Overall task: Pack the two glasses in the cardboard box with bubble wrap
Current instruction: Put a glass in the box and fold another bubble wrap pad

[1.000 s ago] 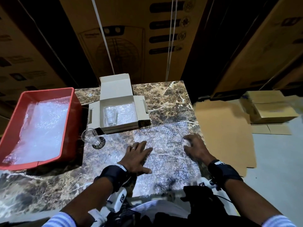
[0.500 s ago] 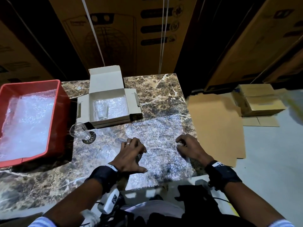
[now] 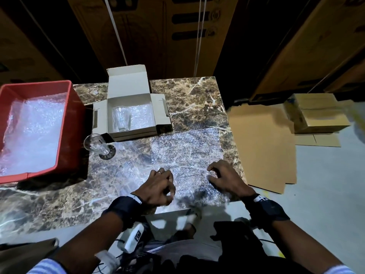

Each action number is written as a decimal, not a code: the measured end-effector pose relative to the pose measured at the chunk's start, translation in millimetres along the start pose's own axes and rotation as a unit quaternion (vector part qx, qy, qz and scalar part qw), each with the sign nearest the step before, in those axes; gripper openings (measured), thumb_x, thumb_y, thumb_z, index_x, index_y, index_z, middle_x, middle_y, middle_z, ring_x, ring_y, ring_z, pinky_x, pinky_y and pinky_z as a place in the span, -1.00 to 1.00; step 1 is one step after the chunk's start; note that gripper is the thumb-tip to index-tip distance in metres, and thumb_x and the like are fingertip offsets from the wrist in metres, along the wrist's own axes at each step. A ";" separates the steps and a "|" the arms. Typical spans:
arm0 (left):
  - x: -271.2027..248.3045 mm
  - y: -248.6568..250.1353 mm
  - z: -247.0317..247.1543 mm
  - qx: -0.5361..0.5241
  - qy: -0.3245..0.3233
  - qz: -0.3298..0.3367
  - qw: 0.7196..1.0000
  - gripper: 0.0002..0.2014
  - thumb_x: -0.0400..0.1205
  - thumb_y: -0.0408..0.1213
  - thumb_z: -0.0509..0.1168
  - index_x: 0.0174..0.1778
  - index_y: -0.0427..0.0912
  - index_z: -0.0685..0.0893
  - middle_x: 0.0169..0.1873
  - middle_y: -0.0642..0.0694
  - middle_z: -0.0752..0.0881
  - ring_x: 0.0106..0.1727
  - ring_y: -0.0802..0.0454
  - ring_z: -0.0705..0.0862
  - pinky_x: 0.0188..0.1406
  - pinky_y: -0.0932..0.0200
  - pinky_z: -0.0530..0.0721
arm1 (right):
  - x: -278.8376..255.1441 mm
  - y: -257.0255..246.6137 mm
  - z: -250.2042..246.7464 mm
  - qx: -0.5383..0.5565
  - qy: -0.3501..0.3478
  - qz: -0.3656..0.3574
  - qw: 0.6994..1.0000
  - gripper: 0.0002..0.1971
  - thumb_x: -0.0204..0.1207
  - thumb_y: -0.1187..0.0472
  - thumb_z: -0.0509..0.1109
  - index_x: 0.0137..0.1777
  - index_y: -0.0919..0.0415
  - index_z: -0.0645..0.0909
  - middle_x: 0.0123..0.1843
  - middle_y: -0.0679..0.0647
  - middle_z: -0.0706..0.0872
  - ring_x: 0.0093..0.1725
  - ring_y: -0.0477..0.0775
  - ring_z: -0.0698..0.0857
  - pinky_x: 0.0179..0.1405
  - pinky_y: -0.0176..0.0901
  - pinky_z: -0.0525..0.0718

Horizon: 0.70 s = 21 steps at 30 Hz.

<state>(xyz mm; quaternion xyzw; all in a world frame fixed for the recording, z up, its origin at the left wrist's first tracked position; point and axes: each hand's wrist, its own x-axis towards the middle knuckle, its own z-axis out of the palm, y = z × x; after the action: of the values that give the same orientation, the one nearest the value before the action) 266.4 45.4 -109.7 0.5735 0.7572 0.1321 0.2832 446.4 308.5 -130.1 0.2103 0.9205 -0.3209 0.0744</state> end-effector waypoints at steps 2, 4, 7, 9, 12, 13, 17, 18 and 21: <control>0.6 -0.9 -0.3 -0.045 0.002 -0.044 0.998 -0.93 0.45 0.03 0.44 -0.21 0.19 0.78 -0.10 0.26 0.57 0.06 0.17 0.45 0.14 -0.03 0.33 | -9.5 -10.6 -2.6 0.003 -0.022 -0.014 1.000 -0.49 0.42 -0.47 0.42 0.18 -0.14 0.60 0.04 -0.21 0.53 0.01 -0.22 0.53 -0.05 -0.21 0.54; 0.6 -1.6 -3.6 -0.124 0.023 -0.097 0.987 -0.96 0.55 0.01 0.45 -0.20 0.21 0.77 -0.14 0.25 0.73 0.07 0.20 0.62 0.28 -0.17 0.51 | -19.3 -25.9 -7.9 0.029 -0.065 -0.030 0.997 -0.29 0.29 -0.58 0.48 0.29 -0.14 0.58 0.14 -0.22 0.53 0.09 -0.27 0.53 0.03 -0.28 0.56; 0.5 10.6 -17.9 -0.313 0.056 -0.148 0.937 -0.92 0.68 -0.25 0.45 -0.12 -0.04 0.80 -0.20 -0.09 0.86 -0.13 -0.04 0.82 -0.01 -0.02 0.77 | -28.0 -34.6 -8.4 0.007 -0.125 -0.049 0.991 -0.05 0.16 -0.56 0.56 0.51 -0.15 0.44 0.26 -0.17 0.47 0.18 -0.15 0.51 0.13 -0.20 0.56; -0.1 19.3 -26.3 -0.371 0.084 -0.152 0.912 -0.88 0.73 -0.34 0.39 -0.12 -0.15 0.78 -0.19 -0.28 0.82 -0.21 -0.07 0.76 -0.25 0.19 0.68 | -31.9 -31.6 -4.6 -0.034 -0.141 -0.067 0.987 -0.05 0.25 -0.38 0.58 0.61 -0.18 0.28 0.32 -0.10 0.42 0.21 -0.06 0.48 0.13 -0.09 0.57; -1.3 20.2 -28.5 -0.397 0.119 -0.152 0.897 -0.86 0.77 -0.28 0.36 -0.08 -0.18 0.78 -0.17 -0.29 0.80 -0.22 -0.12 0.76 -0.24 0.15 0.68 | -35.0 -21.9 -4.2 -0.018 -0.124 -0.071 0.990 -0.27 0.41 0.18 0.47 0.55 -0.17 0.29 0.23 -0.13 0.44 0.13 -0.07 0.50 -0.04 -0.10 0.55; -1.8 17.6 -27.9 -0.396 0.131 -0.155 0.895 -0.87 0.77 -0.26 0.37 -0.05 -0.18 0.78 -0.17 -0.26 0.81 -0.21 -0.11 0.79 -0.19 0.08 0.71 | -35.1 -17.2 -5.7 0.000 -0.111 -0.070 0.991 -0.36 0.43 0.28 0.42 0.47 -0.18 0.37 0.17 -0.14 0.51 0.06 -0.06 0.54 -0.10 -0.10 0.55; -6.2 11.7 -29.6 -0.417 0.192 -0.183 0.869 -0.88 0.76 -0.25 0.38 0.00 -0.20 0.78 -0.23 -0.29 0.80 -0.29 -0.06 0.77 -0.19 0.09 0.66 | -27.9 -5.4 -21.4 0.057 -0.043 -0.033 0.997 -0.74 0.57 0.28 0.39 0.06 -0.15 0.69 -0.15 -0.15 0.77 -0.17 -0.02 0.73 -0.16 -0.17 0.67; -7.6 9.3 -29.4 -0.417 0.208 -0.192 0.864 -0.88 0.76 -0.23 0.38 -0.01 -0.16 0.79 -0.26 -0.25 0.81 -0.28 -0.08 0.77 -0.15 0.10 0.67 | -25.5 -2.8 -25.1 0.076 -0.029 -0.026 0.996 -0.77 0.58 0.29 0.41 0.04 -0.08 0.76 -0.13 -0.14 0.81 -0.14 -0.08 0.75 -0.13 -0.26 0.66; -11.2 13.2 -37.1 -0.448 0.250 -0.211 0.832 -0.86 0.73 -0.20 0.42 0.02 -0.20 0.81 -0.18 -0.13 0.84 -0.19 0.07 0.81 -0.06 0.15 0.66 | -21.1 0.7 -36.4 0.186 0.020 0.013 0.982 -0.86 0.60 0.28 0.53 0.05 0.04 0.84 -0.05 -0.10 0.86 -0.03 -0.13 0.78 -0.11 -0.35 0.63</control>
<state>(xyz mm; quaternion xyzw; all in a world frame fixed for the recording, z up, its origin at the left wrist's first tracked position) 257.4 43.5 -69.8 0.1577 0.7625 0.5330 0.3312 465.7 324.4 -96.3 0.2385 0.8435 -0.4808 0.0194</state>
